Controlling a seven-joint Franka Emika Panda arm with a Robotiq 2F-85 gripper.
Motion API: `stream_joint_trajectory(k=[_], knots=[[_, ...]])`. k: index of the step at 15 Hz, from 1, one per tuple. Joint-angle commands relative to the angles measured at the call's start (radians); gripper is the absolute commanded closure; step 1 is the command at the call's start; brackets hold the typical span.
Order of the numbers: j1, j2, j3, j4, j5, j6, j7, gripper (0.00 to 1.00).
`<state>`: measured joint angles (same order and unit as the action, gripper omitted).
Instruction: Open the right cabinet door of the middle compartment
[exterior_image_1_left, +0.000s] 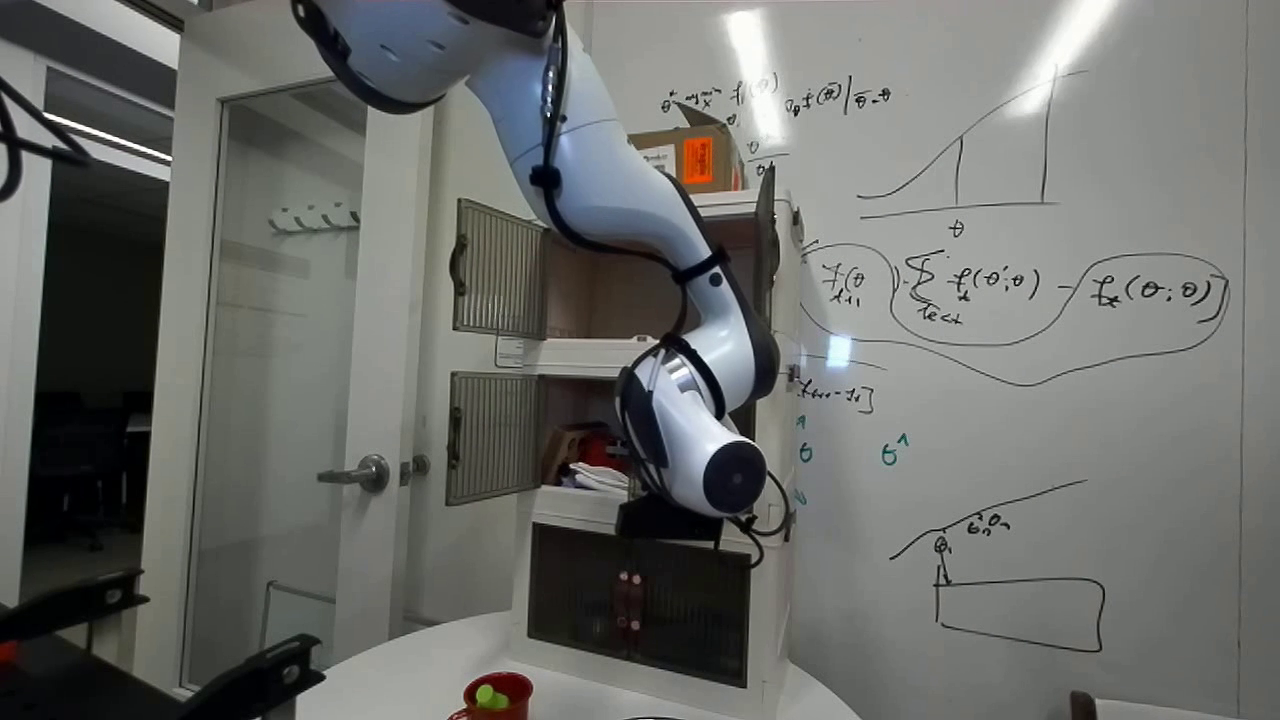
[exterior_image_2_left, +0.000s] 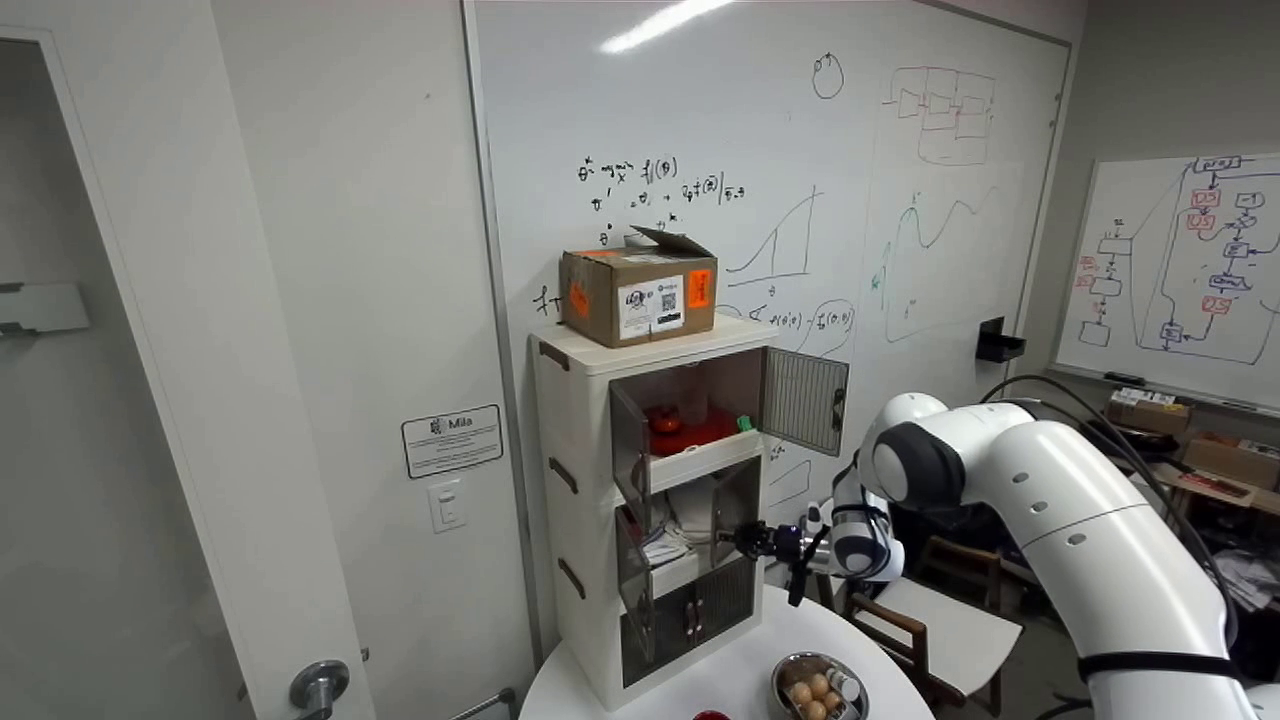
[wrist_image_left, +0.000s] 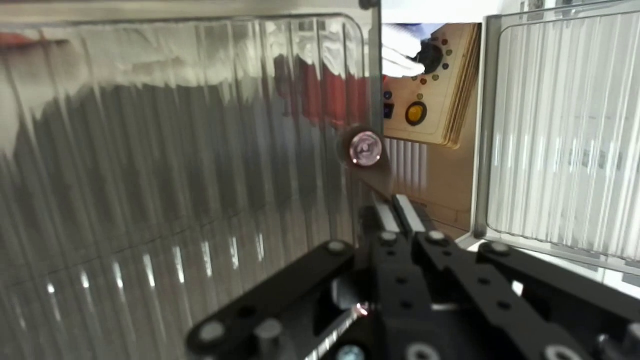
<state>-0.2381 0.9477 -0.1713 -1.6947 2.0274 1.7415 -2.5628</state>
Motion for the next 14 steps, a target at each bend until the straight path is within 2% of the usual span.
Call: stream_joint_trajectory(k=[1,8,11,14], knots=[[-0.015,-0.057,-0.018,-0.082,0.004,-0.036,-0.033,0.71],[-0.047,-0.138,-0.022,-0.183,0.023,-0.070,0.043,0.21],[-0.035,-0.208,-0.030,-0.253,0.012,-0.042,0.156,0.00],[-0.007,-0.297,-0.039,-0.334,0.023,0.042,0.314,0.00]])
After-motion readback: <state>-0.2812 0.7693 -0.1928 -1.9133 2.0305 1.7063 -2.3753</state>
